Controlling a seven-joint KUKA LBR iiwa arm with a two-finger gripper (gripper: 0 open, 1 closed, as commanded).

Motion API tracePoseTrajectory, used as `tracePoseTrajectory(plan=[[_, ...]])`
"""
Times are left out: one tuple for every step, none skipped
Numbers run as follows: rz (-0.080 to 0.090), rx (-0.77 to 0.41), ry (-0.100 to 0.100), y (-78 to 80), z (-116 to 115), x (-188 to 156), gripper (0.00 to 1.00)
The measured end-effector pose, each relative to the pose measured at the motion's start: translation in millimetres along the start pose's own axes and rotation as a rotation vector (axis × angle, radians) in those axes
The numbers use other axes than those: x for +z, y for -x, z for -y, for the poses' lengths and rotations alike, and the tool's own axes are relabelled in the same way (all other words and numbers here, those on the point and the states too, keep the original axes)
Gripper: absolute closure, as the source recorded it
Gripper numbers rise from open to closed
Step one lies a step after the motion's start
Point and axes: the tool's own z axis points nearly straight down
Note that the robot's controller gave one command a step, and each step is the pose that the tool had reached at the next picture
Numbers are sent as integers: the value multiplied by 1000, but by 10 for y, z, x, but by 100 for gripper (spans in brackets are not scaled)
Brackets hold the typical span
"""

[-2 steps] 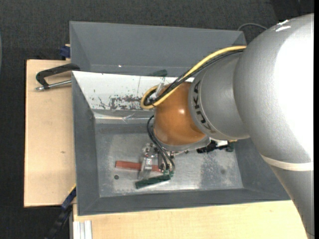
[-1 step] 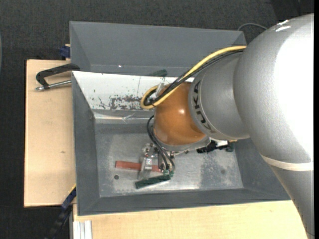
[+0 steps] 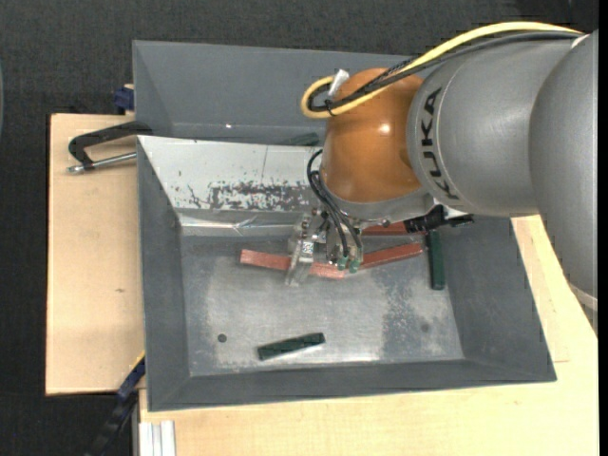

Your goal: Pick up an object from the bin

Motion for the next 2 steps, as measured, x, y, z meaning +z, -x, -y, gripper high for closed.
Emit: tracePoseTrajectory(plan=[[0,0,0,-1,-1,0,100],[-5,20,-2,-223,2,-487,100]])
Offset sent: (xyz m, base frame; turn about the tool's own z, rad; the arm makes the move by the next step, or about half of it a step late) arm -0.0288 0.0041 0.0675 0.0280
